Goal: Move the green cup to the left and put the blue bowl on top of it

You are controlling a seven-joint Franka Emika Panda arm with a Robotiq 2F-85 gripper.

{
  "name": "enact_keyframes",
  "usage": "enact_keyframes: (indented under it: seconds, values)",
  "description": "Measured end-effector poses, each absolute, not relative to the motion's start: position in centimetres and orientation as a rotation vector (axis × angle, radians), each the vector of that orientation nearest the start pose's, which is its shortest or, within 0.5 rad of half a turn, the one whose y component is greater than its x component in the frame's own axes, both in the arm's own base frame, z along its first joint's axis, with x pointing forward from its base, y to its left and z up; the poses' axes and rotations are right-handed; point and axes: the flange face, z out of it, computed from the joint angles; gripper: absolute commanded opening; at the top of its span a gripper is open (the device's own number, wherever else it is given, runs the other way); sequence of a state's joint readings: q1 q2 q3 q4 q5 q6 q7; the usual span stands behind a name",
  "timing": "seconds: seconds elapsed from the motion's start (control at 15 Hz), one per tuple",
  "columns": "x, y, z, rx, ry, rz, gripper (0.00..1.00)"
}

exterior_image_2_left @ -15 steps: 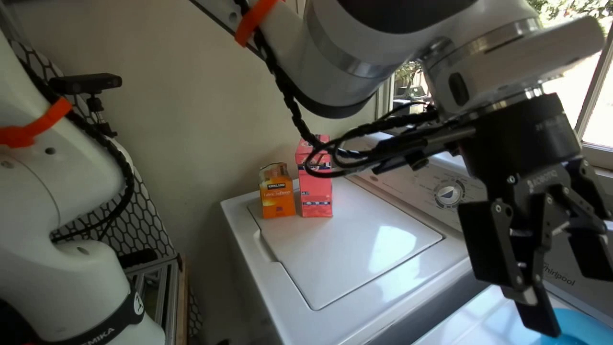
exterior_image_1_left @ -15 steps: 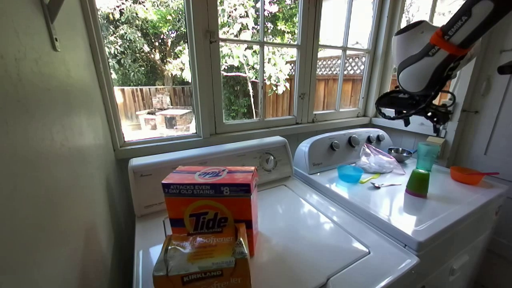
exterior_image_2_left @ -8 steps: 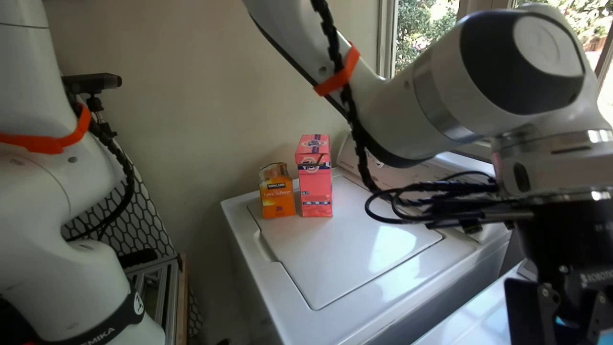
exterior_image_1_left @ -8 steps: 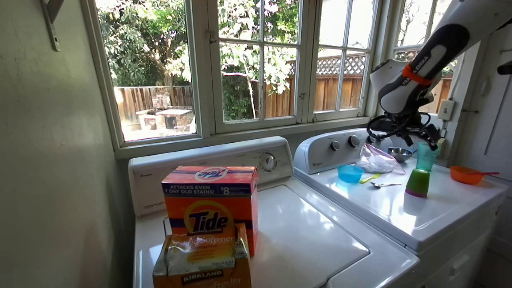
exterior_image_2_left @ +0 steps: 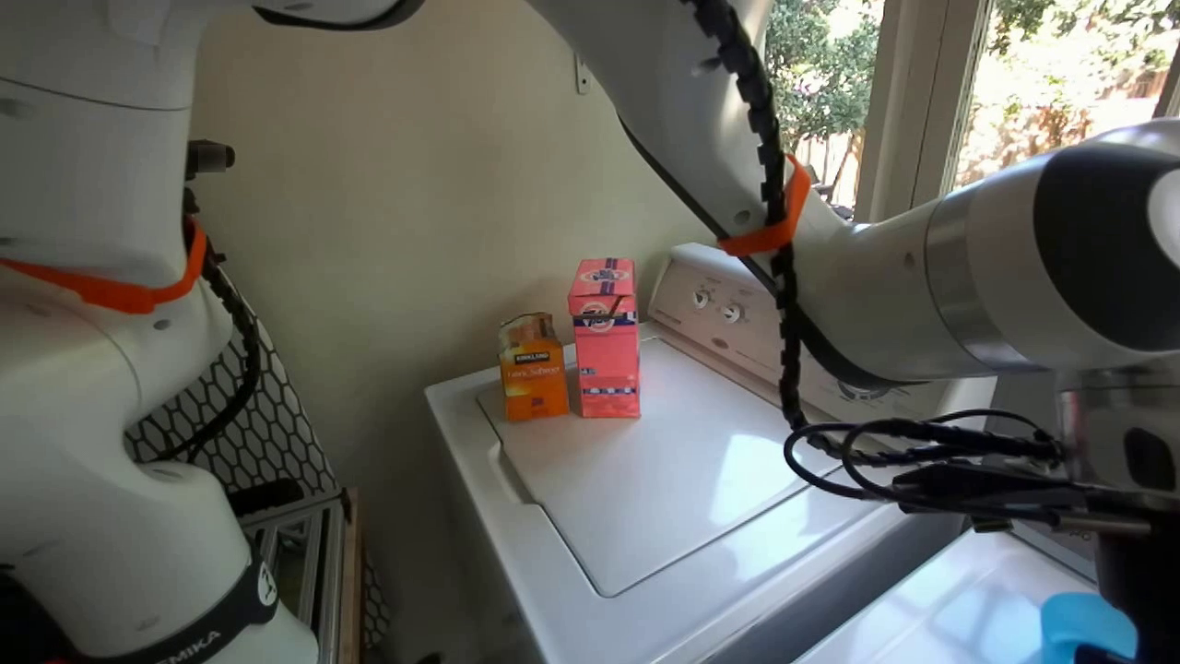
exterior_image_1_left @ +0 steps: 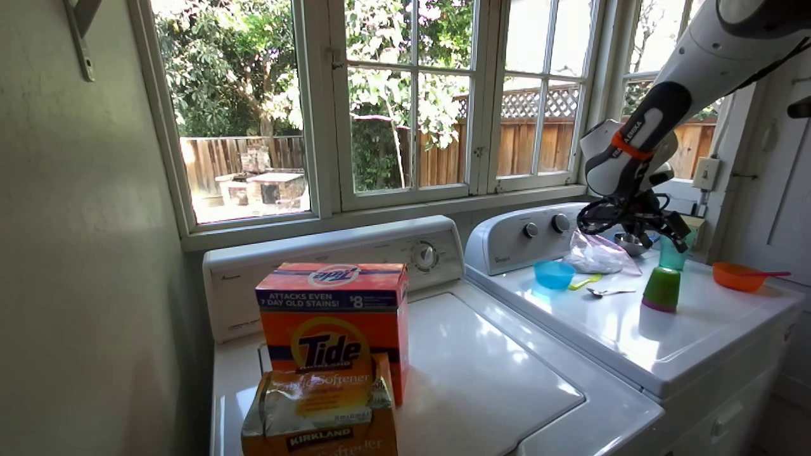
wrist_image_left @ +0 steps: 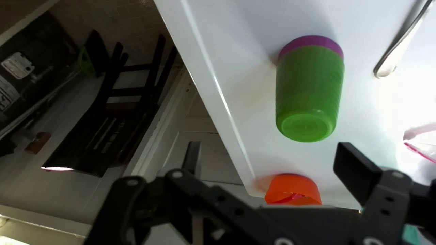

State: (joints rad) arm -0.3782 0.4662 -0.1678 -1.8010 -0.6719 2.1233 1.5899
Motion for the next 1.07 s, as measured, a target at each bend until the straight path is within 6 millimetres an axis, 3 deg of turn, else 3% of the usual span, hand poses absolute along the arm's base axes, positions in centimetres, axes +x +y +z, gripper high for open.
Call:
enact_keyframes:
  seconds: [0.27, 0.6, 1.07]
  values:
    - [54.9, -34.8, 29.3, 1.778, -1.861, 0.359, 1.00]
    - [55.2, -34.3, 26.9, 2.002, -1.774, 0.397, 1.00]
    - [53.6, -36.9, 24.6, 1.890, -1.812, 0.374, 1.00]
